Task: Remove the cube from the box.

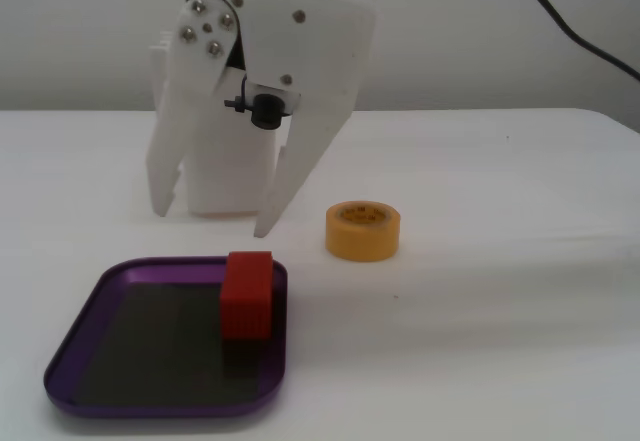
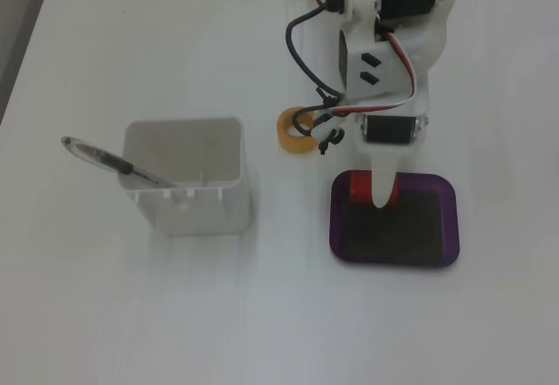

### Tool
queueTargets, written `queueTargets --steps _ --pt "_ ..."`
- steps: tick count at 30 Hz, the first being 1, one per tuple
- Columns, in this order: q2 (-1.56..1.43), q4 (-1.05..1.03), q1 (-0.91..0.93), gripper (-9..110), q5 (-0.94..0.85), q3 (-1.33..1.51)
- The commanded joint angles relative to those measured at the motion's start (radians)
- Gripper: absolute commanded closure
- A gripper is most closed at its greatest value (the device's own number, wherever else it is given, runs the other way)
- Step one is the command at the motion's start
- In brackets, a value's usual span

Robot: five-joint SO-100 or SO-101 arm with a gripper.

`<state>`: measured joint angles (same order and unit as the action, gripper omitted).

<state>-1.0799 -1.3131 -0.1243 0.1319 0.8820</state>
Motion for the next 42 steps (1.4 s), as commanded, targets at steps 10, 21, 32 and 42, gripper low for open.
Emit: queueTargets --steps 10,21,32,42 --pt "-0.015 0.048 -0.005 80 0.008 0.081" --pt "0.091 0.067 -0.005 80 0.008 0.066" --pt "0.132 0.081 -0.005 89 0.000 0.064" --pt "0.115 0.060 -0.009 102 0.008 -0.014"
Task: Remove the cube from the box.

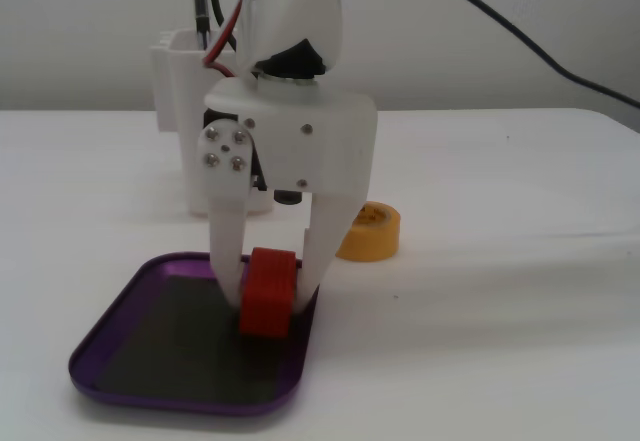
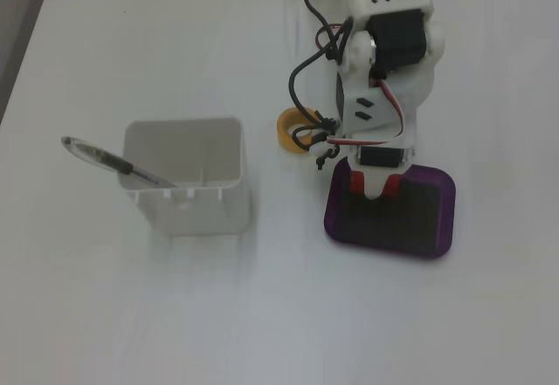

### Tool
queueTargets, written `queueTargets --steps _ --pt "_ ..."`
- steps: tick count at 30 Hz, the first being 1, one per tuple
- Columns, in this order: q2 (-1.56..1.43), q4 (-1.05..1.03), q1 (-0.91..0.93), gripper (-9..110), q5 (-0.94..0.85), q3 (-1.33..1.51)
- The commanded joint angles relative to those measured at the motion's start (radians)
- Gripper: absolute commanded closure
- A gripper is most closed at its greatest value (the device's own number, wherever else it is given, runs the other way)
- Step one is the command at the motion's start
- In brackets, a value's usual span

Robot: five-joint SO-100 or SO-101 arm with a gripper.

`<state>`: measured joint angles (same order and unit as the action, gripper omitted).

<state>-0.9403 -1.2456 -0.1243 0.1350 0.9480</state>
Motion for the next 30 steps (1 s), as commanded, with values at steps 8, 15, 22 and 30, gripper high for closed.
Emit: queueTargets --steps 8,15,22,30 --pt "-0.144 -0.296 -0.011 102 -0.005 -0.443" --pt "-0.291 -0.456 -0.023 102 -0.005 -0.509" --pt "-0.525 -0.437 -0.146 102 -0.008 -0.172" --pt "-0.640 -0.140 -0.155 102 -0.008 0.331"
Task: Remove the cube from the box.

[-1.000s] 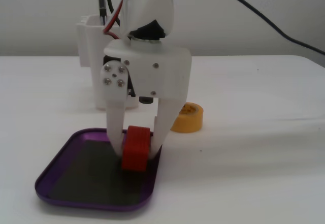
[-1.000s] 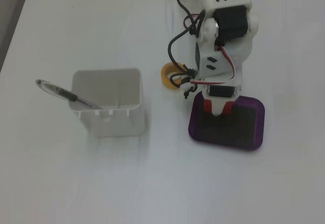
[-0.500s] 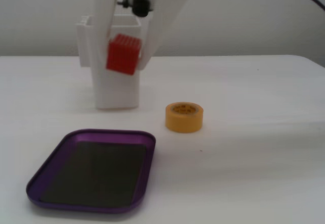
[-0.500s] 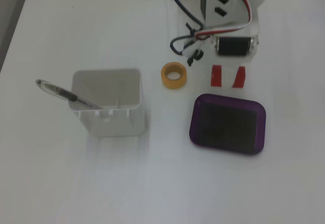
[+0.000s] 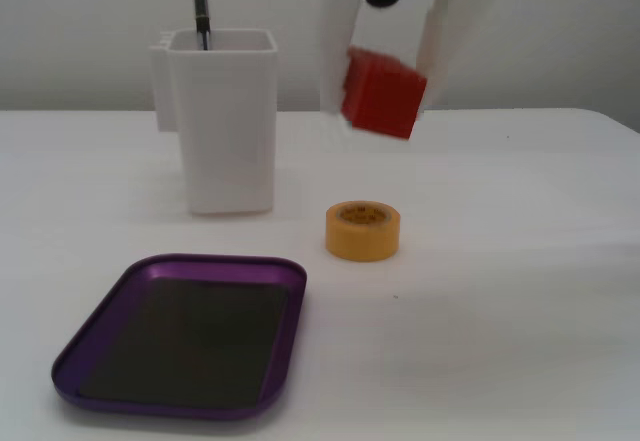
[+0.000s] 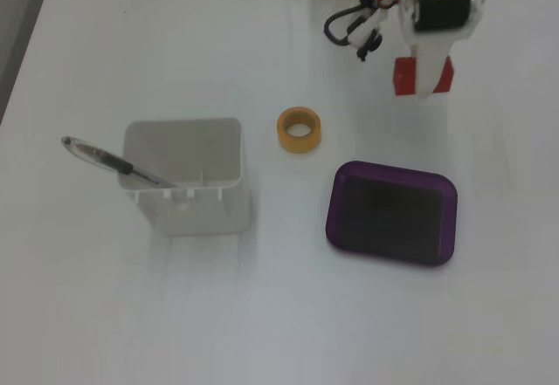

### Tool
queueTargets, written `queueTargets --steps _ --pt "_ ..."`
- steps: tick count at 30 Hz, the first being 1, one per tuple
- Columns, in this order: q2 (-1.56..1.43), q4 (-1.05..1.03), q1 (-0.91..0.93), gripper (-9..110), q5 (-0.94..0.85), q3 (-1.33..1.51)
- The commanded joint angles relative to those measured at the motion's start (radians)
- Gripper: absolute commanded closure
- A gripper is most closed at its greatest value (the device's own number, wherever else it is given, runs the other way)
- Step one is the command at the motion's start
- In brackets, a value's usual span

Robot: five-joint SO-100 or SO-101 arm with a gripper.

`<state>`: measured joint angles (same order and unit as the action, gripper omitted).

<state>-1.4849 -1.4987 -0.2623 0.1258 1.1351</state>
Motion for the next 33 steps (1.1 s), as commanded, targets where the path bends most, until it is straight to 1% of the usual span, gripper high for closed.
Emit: queueTargets --steps 1,7,13,21,33 --pt "-0.100 0.156 -0.018 102 0.002 0.204" --pt "-0.109 0.342 -0.017 102 -0.003 0.434" --pt "-0.098 0.437 -0.017 102 -0.009 0.505" --pt "-0.087 0.440 -0.008 102 -0.011 0.506" --pt "0.071 0.442 -0.005 102 -0.011 0.494"
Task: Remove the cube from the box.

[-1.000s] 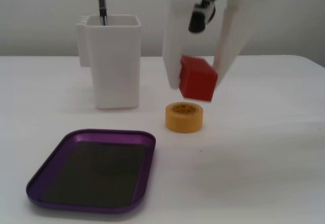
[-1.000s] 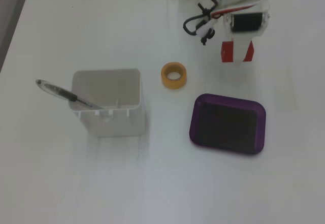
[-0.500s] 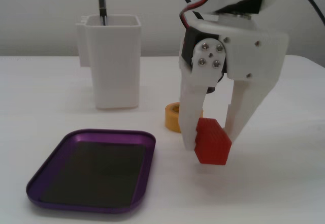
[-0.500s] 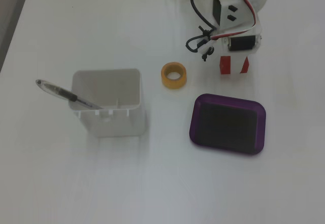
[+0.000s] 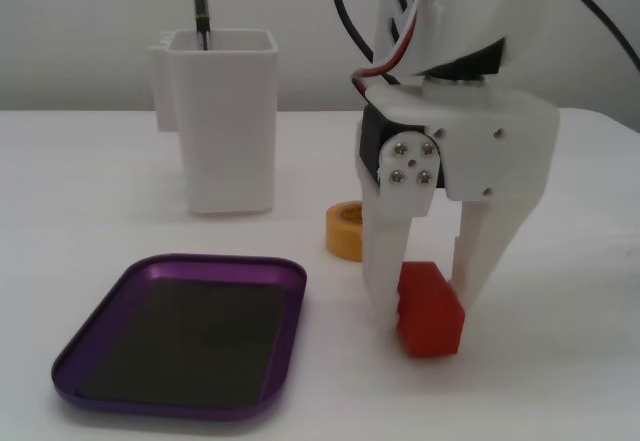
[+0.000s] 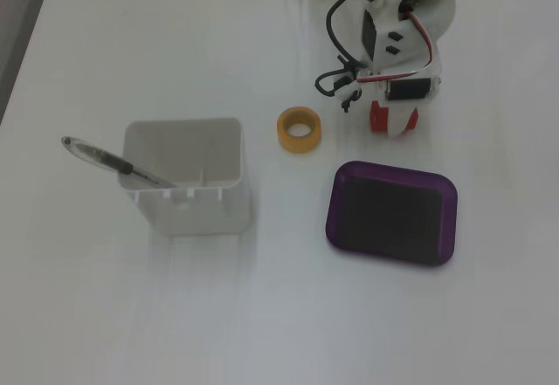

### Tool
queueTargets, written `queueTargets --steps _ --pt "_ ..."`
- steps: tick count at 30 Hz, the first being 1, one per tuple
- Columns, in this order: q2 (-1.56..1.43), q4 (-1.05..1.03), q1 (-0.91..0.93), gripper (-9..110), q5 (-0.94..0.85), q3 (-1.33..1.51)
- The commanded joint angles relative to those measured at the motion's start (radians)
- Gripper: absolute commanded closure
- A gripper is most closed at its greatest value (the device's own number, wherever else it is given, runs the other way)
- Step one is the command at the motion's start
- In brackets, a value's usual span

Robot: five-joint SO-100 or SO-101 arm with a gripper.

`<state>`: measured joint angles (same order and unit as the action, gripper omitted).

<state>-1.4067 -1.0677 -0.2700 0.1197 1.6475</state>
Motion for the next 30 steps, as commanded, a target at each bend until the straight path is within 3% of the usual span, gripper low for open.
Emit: queueTargets --steps 1,17,30 --pt "-0.006 0.011 0.003 102 -0.006 -0.020" --pt "-0.106 0.021 0.046 85 -0.041 -0.021" --pt "-0.859 -0.094 0.089 85 -0.176 0.094"
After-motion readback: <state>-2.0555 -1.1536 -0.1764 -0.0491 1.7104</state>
